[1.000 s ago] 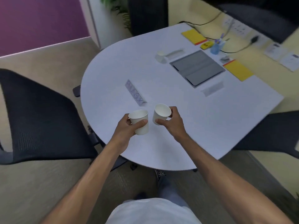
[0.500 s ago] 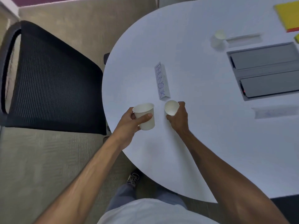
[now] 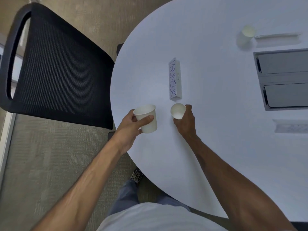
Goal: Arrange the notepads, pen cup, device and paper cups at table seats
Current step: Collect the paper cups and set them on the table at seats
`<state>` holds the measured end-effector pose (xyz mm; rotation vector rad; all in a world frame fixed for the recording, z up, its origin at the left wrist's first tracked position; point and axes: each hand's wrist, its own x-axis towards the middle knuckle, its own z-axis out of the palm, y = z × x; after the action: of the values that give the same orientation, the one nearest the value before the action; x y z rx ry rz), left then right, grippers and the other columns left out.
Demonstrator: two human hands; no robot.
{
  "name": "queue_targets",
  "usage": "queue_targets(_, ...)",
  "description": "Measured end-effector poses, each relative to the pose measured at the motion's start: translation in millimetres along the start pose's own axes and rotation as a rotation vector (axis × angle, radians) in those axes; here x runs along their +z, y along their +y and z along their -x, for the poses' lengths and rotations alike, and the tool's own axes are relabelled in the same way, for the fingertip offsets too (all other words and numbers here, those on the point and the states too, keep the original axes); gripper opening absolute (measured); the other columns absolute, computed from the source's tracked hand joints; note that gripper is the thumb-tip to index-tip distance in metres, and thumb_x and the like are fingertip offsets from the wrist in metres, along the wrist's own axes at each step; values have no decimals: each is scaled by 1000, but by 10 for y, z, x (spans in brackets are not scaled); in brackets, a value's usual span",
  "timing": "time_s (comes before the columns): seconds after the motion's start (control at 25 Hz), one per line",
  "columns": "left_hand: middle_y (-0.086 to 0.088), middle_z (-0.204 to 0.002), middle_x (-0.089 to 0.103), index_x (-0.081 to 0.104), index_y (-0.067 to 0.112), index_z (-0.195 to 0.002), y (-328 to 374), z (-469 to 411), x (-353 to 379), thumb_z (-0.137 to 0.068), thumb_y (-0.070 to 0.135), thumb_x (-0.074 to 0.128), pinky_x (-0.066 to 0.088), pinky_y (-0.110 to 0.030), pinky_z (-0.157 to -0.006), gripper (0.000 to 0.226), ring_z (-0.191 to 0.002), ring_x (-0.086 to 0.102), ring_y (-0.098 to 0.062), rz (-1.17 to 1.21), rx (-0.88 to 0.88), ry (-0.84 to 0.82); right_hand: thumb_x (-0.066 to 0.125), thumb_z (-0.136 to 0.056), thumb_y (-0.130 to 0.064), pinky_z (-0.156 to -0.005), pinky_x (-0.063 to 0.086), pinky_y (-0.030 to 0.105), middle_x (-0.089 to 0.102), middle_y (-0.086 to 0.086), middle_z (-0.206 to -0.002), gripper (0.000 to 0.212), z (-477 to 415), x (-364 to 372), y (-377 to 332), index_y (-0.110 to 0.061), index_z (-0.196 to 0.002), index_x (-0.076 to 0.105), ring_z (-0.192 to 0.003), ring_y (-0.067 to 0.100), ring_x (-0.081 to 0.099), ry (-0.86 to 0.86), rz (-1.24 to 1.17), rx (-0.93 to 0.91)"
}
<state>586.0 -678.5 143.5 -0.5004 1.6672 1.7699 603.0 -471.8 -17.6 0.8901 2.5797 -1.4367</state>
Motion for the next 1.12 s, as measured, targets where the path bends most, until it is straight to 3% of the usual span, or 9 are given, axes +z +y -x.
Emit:
queue_targets(0.08,2,-117,68,56,14,-127,-13,34,-8,-84,16,75,53,-39,-99,47,-112,65,-16,3,6,1,75,-73,-4,-86,46,30,57,13,-124,72,10,-17,44,-11,-135,38,-110,33,57,-33,8,-29)
queue_targets(0.16,2,-116,69,56,14,-127,-17,67,-15,-84,15,75,53,-38,-98,47,-111,65,-15,5,13,0,76,-73,-2,-93,32,17,43,17,-142,96,36,-66,104,-8,-152,22,-125,29,45,-86,34,-75)
queue_targets(0.28,1,-119,68,56,15,-128,-3,119,-25,-84,16,75,54,-38,-97,48,-113,64,-17,11,32,-21,76,-71,0,-97,22,9,27,17,-154,110,151,-205,169,-7,-157,8,-137,23,29,-85,33,-80)
queue_targets(0.44,1,-122,67,54,16,-130,-7,209,-26,-86,16,74,56,-34,-94,49,-112,64,-15,-18,55,-109,70,-75,0,-111,30,24,30,17,-152,91,456,-407,145,-4,-153,22,-141,27,31,36,23,-83)
queue_targets(0.56,3,-120,69,55,18,-129,-14,260,-35,-84,16,75,54,-34,-96,50,-113,65,-15,-44,69,-199,62,-75,10,-93,38,16,48,15,-134,65,768,-593,-15,-3,-137,49,-118,29,52,162,-13,-135)
queue_targets(0.68,2,-123,68,55,19,-130,-13,326,39,-83,16,75,51,-36,-101,51,-115,63,-18,-86,77,-328,61,-74,9,-95,51,37,61,5,-122,53,1131,-810,-312,-14,-122,62,-110,18,60,116,-149,-66)
queue_targets(0.76,-1,-126,65,53,19,-132,-15,374,157,-84,15,74,50,-38,-103,53,-118,61,-21,-128,90,-408,61,-71,6,-96,54,41,66,-1,-119,55,1347,-959,-497,-17,-120,63,-110,11,63,14,-273,-42)
queue_targets(0.92,-1,-126,65,52,21,-134,-63,495,525,-82,16,77,50,-40,-103,58,-118,61,-21,-218,160,-543,70,-74,-3,-99,52,34,62,-5,-127,68,1784,-1216,-660,-25,-134,50,-118,9,60,-154,-354,-104)
queue_targets(1.12,-5,-128,65,49,21,-136,-117,563,954,-80,22,79,51,-43,-101,64,-120,61,-23,-291,201,-657,87,-72,-25,-93,57,39,66,-8,-120,71,1968,-1452,-576,-29,-132,50,-108,10,64,42,-391,-106)
